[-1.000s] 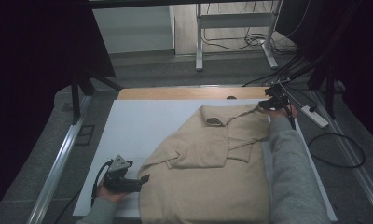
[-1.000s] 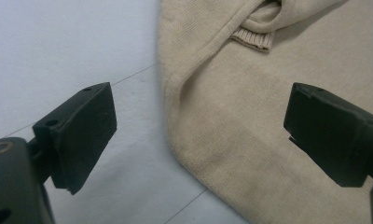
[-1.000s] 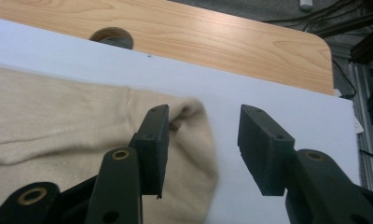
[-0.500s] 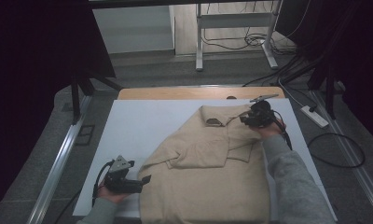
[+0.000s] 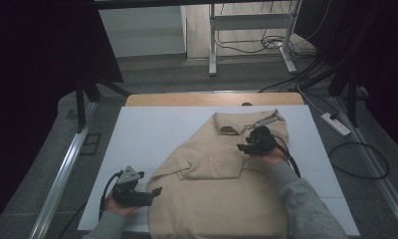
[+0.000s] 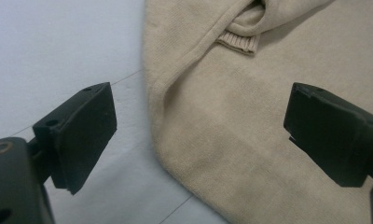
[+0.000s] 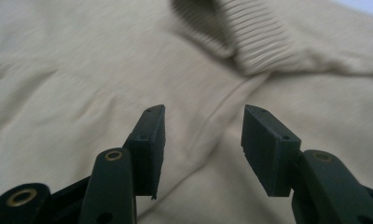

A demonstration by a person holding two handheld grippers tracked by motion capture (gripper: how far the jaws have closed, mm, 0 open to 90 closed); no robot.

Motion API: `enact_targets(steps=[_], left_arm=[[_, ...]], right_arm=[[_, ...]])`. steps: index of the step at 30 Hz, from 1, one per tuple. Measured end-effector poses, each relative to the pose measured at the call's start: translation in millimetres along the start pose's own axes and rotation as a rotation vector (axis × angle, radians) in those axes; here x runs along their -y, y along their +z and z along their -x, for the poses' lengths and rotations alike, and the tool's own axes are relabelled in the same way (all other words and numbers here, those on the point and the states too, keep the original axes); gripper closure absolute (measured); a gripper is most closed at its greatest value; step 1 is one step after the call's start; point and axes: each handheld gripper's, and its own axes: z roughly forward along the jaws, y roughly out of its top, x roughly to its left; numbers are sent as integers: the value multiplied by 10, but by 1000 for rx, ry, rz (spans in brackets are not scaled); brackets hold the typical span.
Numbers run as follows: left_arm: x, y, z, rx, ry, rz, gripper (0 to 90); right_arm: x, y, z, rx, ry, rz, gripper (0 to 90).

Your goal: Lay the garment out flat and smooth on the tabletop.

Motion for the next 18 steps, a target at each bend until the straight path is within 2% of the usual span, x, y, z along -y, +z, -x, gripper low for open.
enact_targets(steps=[1,15,16,18], left_arm=[[0,0,0,0,0,0,91],[0,1,2,1,0,0,91],[-3,3,6,2,2,-1,92],[-9,9,18,3,7,-4,92]], right_arm=[[346,79,-618,-155,-82,-19,494],[346,79,-618,-155,-82,-19,494],[357,70,-627,-157,-82,-18,464],[442,5,-678,-171,-88,-10,459]])
